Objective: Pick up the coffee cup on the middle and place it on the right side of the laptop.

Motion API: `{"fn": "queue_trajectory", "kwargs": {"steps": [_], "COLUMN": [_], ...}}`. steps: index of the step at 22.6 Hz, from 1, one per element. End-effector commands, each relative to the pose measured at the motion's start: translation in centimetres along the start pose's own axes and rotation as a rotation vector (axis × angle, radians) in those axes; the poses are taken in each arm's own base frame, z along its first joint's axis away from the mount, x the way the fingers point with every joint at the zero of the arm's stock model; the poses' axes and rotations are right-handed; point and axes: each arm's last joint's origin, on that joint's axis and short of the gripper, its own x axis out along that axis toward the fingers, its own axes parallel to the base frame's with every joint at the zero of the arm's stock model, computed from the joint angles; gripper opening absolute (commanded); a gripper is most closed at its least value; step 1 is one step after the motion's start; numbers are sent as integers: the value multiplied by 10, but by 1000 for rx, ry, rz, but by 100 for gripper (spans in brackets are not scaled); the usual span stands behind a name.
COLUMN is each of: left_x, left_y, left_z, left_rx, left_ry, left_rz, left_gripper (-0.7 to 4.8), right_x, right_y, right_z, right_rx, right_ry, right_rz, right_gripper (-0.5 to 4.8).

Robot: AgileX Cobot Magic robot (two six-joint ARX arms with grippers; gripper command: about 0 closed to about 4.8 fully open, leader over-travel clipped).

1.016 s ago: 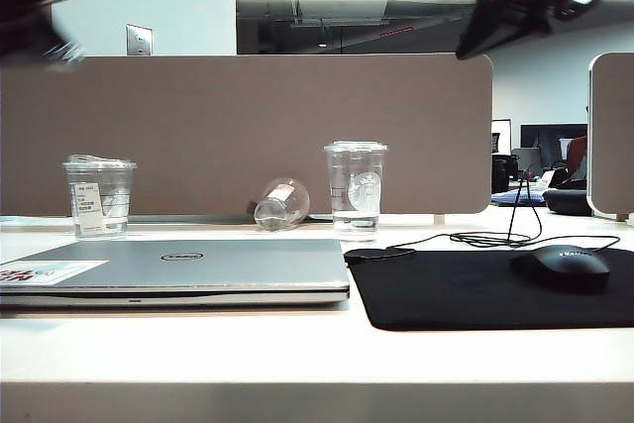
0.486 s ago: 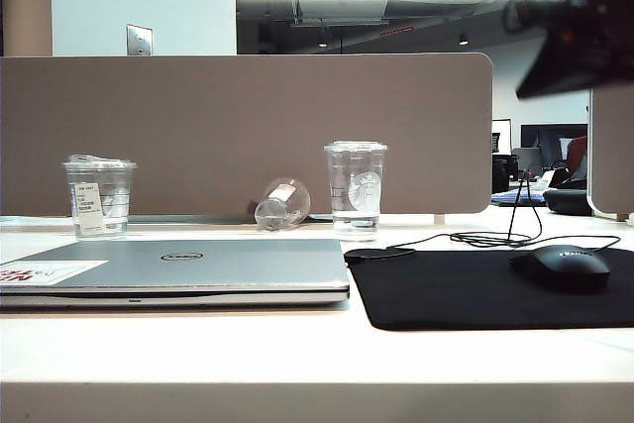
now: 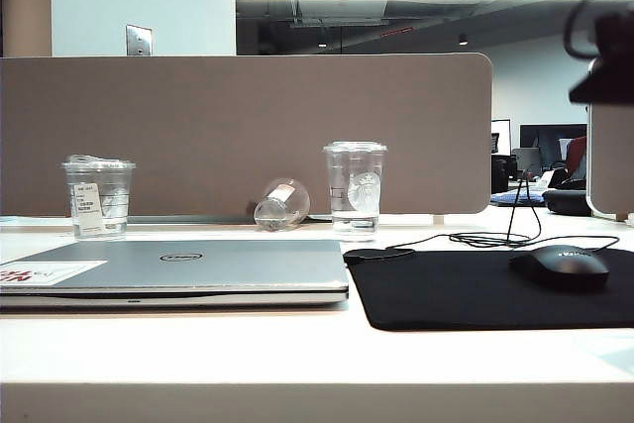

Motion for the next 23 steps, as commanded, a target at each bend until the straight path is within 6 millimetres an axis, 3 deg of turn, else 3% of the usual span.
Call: {"fn": "queue_trajectory", "kwargs": {"steps": [1, 23], "left_x": [-1, -1], "left_y": [0, 0], "left_z": [1, 1], "left_rx": [0, 0], "left_ry": [-4, -4], "left_rz": [5, 5], "left_gripper": [-4, -4], "right_x": [-7, -8], "right_y": [0, 1], "right_z": [-2, -8], "right_rx": [5, 26], "right_ry": [-75, -35], "right_rz": [-5, 3], "right_gripper": [-5, -5]}}
